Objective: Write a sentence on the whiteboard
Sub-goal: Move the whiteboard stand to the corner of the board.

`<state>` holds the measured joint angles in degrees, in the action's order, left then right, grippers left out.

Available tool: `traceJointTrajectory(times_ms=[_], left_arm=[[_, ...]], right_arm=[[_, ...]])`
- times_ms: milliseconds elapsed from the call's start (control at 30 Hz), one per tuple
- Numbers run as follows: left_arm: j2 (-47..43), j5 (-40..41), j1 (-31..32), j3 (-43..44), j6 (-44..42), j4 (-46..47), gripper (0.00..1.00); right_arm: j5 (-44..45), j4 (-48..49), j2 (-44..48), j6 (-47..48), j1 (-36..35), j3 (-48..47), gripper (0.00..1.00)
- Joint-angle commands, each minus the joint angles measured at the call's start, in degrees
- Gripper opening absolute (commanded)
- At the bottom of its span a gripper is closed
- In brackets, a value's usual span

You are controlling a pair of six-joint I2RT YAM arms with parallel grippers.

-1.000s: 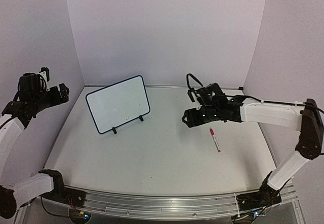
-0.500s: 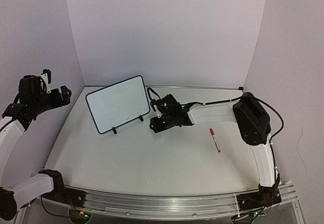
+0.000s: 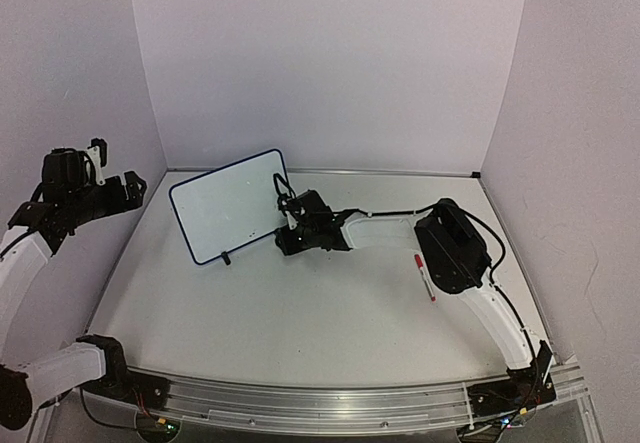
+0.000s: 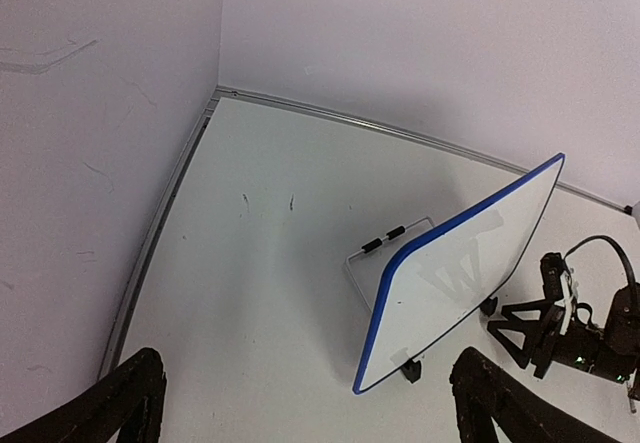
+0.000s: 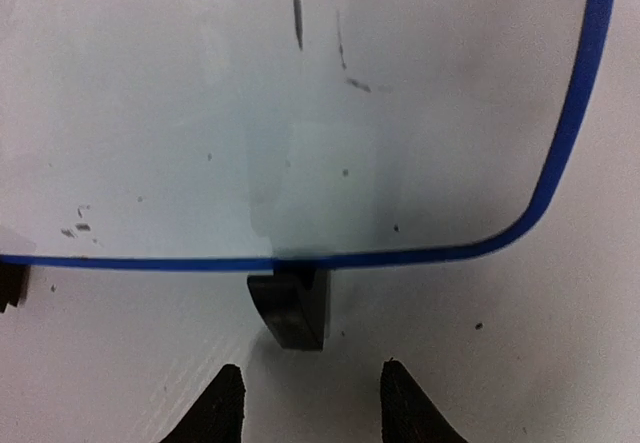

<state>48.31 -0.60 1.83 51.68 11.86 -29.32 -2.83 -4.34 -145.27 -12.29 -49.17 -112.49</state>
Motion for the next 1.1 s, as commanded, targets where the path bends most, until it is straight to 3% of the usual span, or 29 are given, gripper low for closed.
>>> traceJointTrajectory(times_ms=[0, 267, 667, 833, 1067], left_arm=[[0.4, -1.7, 0.0, 0.4, -0.1, 1.9, 1.0], [0.7, -1.8, -0.1, 0.6, -0.2, 2.0, 1.0], [1.6, -1.6, -0.1, 1.0, -0.5, 1.5, 1.0], [1.2, -1.4, -0.1, 0.9, -0.5, 1.5, 1.0], [0.9, -1.2, -0.1, 0.7, -0.5, 1.5, 1.0]], right_arm=[[0.7, -0.3, -4.1, -2.4, 0.1, -6.4, 0.44], [1.8, -0.4, -8.0, -2.5, -0.1, -11.2, 0.38], [12.1, 2.3, -4.1, 0.4, -3.0, -5.2, 0.0], [19.5, 8.2, 2.2, -1.3, -4.2, 5.2, 0.0], [26.6, 9.3, 9.2, 0.6, -5.4, 15.2, 0.0]])
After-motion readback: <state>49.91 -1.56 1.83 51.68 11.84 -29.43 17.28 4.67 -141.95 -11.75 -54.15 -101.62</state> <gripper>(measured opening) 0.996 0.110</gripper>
